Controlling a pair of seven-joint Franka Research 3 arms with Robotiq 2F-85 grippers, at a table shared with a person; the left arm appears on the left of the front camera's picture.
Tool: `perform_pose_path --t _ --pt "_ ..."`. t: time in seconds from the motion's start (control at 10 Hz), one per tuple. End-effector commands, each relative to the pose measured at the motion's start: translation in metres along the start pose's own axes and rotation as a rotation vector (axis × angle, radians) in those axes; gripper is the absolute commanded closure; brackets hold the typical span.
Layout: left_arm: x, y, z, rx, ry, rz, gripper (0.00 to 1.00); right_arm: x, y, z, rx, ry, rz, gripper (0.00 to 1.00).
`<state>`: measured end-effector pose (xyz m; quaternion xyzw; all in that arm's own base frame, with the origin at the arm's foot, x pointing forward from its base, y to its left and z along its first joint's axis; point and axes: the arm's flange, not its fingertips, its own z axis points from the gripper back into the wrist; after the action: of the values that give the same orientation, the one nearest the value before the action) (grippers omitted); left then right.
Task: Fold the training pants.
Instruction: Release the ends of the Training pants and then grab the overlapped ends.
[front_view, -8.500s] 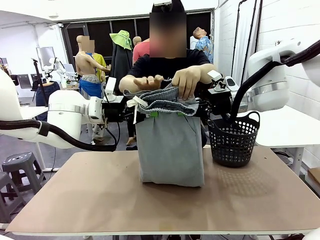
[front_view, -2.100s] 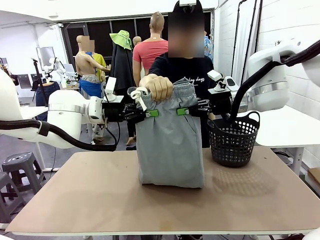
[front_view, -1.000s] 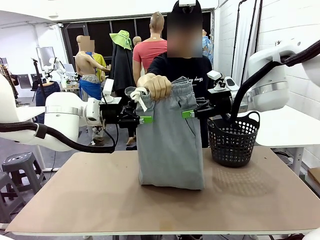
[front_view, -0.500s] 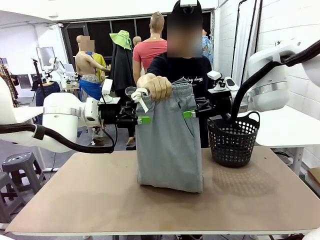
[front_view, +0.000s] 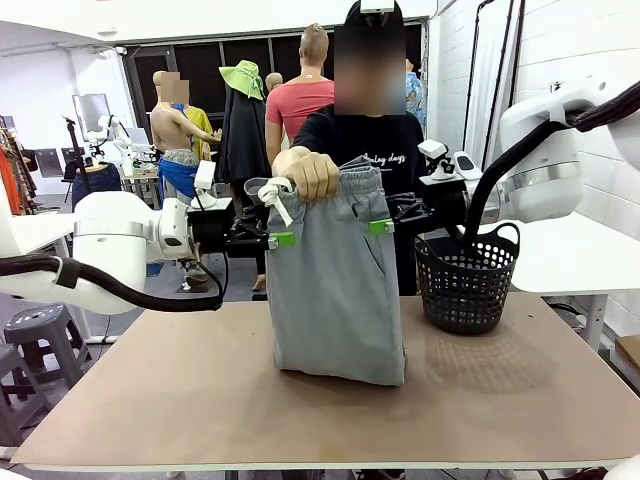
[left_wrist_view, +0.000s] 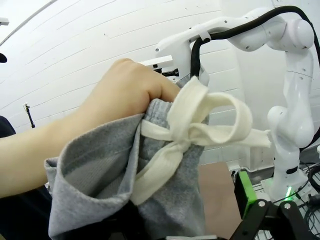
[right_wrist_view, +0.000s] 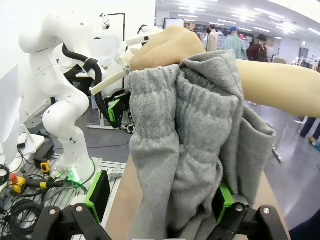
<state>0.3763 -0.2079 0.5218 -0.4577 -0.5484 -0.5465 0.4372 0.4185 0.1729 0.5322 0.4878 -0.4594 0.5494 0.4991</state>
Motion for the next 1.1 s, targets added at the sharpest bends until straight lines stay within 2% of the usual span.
perform_pose_path --t 0.0,0.6,1.0 --pt "0.004 -0.012 0.008 0.054 -0.023 0.034 0.09 -0.002 0.009 0.009 -0.044 0.001 0.021 0.00" --pt "0.008 -0.035 0.030 0.084 -0.041 0.055 0.09 -0.002 0.011 0.011 -0.055 -0.020 -0.003 0.00" --pt "0.013 -0.034 0.045 0.026 -0.004 0.115 0.09 -0.003 0.010 0.009 -0.046 -0.027 -0.014 0.00"
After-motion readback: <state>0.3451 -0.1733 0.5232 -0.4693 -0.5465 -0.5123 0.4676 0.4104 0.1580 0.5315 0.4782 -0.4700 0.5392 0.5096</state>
